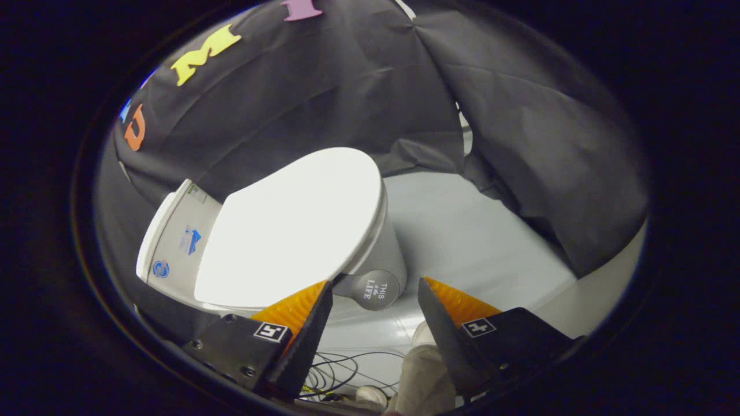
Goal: Open the toilet lid.
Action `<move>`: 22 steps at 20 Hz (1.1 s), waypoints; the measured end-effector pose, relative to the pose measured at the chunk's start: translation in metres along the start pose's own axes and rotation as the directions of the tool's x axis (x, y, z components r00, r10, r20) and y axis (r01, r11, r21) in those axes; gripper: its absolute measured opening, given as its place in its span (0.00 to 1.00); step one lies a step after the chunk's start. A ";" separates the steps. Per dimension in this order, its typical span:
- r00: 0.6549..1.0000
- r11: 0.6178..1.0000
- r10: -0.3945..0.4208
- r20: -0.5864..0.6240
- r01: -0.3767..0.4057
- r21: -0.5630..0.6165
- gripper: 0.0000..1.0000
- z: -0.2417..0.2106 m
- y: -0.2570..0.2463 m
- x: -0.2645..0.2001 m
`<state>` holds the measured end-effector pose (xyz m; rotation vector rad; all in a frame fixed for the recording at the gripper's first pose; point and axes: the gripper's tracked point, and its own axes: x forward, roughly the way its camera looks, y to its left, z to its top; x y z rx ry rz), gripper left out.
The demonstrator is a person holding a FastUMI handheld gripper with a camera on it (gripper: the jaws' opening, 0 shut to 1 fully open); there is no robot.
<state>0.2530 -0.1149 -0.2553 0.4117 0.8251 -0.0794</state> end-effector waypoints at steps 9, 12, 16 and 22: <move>0.977 0.937 0.201 -0.074 -0.169 0.304 0.76 -0.002 0.009 0.022; 0.963 0.904 0.250 -0.096 -0.197 0.379 0.61 -0.005 0.008 0.026; 0.957 0.868 0.282 -0.063 -0.227 0.442 0.46 0.001 0.004 0.022; 0.941 0.807 0.340 0.007 -0.295 0.512 0.22 0.016 0.008 0.013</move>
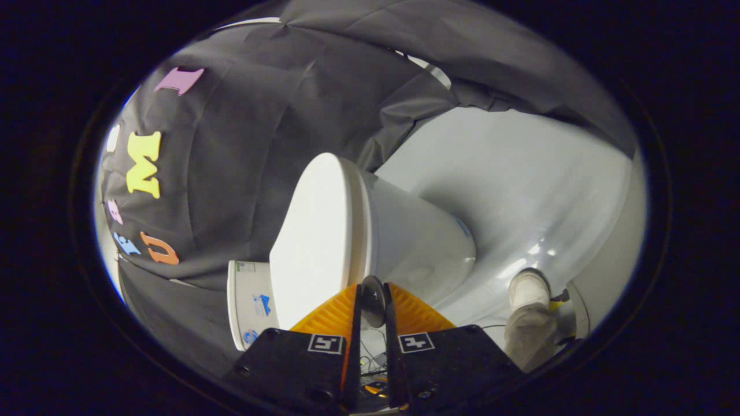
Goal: Open the toilet lid.
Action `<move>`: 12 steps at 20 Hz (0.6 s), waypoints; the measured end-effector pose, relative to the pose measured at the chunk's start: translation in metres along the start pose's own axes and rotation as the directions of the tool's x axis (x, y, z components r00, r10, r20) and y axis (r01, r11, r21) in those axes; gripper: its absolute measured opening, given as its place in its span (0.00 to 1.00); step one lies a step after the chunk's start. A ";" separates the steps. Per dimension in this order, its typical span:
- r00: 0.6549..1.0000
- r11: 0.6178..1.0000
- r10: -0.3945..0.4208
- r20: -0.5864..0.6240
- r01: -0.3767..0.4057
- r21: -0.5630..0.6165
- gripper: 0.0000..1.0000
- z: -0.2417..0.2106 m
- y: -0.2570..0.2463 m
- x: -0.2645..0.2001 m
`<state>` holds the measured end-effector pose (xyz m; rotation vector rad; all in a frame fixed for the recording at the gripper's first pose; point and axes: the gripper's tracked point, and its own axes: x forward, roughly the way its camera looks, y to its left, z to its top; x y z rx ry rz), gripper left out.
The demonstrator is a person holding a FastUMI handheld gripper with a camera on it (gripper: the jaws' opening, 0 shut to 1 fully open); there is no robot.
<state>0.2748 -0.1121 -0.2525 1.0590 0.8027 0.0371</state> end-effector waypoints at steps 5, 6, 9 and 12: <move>0.998 0.998 0.059 -0.012 -0.059 -0.006 0.12 0.001 0.017 -0.009; 0.999 0.998 0.054 -0.008 -0.054 -0.023 0.11 0.000 0.020 -0.012; 0.998 0.996 0.055 -0.017 -0.056 -0.070 0.12 0.002 0.037 -0.016; 0.994 0.991 0.107 -0.003 -0.107 -0.079 0.12 0.005 0.064 -0.030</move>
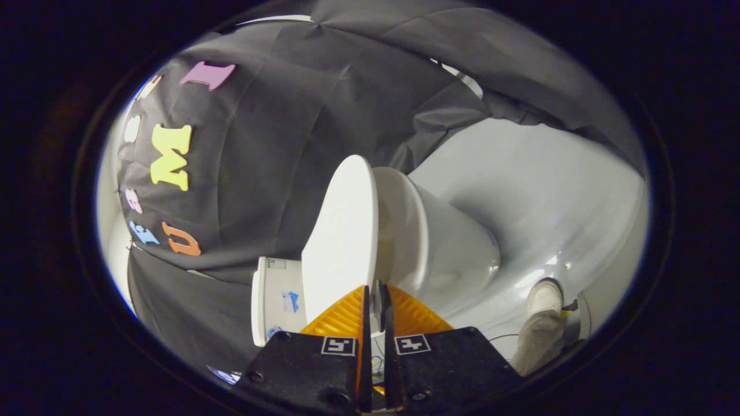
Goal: Open the toilet lid.
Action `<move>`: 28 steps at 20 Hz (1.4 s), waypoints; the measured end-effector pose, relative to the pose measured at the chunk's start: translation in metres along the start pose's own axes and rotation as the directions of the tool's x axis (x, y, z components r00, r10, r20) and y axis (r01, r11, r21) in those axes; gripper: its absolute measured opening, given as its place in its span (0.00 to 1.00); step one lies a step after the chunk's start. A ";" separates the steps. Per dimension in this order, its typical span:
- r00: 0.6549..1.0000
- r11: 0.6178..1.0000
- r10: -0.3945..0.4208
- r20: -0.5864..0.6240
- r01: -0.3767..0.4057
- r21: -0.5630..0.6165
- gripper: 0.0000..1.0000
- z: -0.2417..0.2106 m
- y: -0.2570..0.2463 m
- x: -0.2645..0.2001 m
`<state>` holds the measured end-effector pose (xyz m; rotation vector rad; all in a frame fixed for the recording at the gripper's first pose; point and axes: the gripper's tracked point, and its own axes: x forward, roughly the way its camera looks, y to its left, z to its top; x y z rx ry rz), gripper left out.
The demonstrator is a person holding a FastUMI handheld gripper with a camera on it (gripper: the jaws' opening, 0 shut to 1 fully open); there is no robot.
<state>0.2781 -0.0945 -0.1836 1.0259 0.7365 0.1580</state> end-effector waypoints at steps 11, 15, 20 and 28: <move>0.999 0.970 0.050 -0.007 -0.050 -0.239 0.12 -0.008 0.118 -0.023; 1.000 0.954 0.029 0.001 -0.027 -0.298 0.12 -0.018 0.146 -0.028; 0.999 0.929 -0.023 0.022 0.030 -0.369 0.12 -0.027 0.171 -0.031; 0.999 0.902 -0.032 0.036 0.044 -0.429 0.12 -0.045 0.211 -0.032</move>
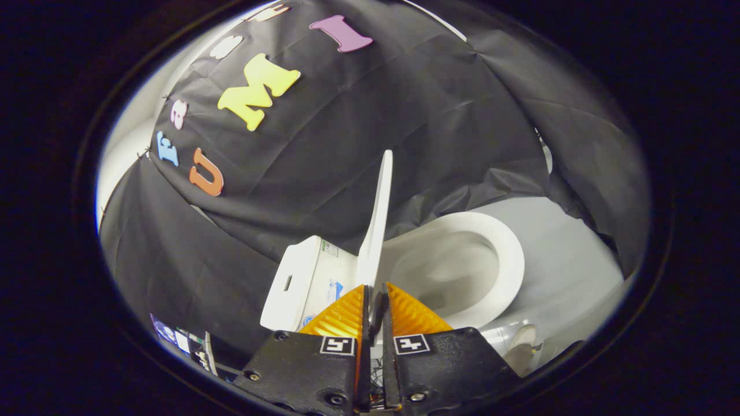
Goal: Open the toilet lid.
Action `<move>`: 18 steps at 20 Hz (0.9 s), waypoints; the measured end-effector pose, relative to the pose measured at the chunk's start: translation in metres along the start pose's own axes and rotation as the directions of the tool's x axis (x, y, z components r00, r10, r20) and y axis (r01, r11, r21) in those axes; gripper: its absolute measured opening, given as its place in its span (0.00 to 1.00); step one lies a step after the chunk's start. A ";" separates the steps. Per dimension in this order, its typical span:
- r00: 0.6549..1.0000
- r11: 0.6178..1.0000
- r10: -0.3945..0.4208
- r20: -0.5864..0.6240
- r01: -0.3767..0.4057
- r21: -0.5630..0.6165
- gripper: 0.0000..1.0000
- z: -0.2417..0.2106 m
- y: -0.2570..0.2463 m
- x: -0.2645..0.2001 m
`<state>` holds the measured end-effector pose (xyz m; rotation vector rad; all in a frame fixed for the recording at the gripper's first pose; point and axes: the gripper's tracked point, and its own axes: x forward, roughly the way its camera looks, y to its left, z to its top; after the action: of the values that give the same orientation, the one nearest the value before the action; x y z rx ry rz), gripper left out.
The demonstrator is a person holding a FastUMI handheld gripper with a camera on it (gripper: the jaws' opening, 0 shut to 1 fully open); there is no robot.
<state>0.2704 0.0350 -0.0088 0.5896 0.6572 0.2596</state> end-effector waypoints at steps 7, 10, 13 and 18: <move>1.000 1.000 -0.015 -0.006 0.015 -0.025 0.12 0.001 0.029 0.001; 0.999 0.998 -0.037 -0.008 0.036 -0.056 0.12 0.000 0.041 0.002; 0.998 0.995 -0.060 -0.014 0.058 -0.082 0.12 0.000 0.053 0.003; 0.992 0.982 -0.122 -0.017 0.118 -0.149 0.12 -0.002 0.070 0.006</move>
<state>0.2705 0.0947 0.0285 0.4035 0.6896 0.2017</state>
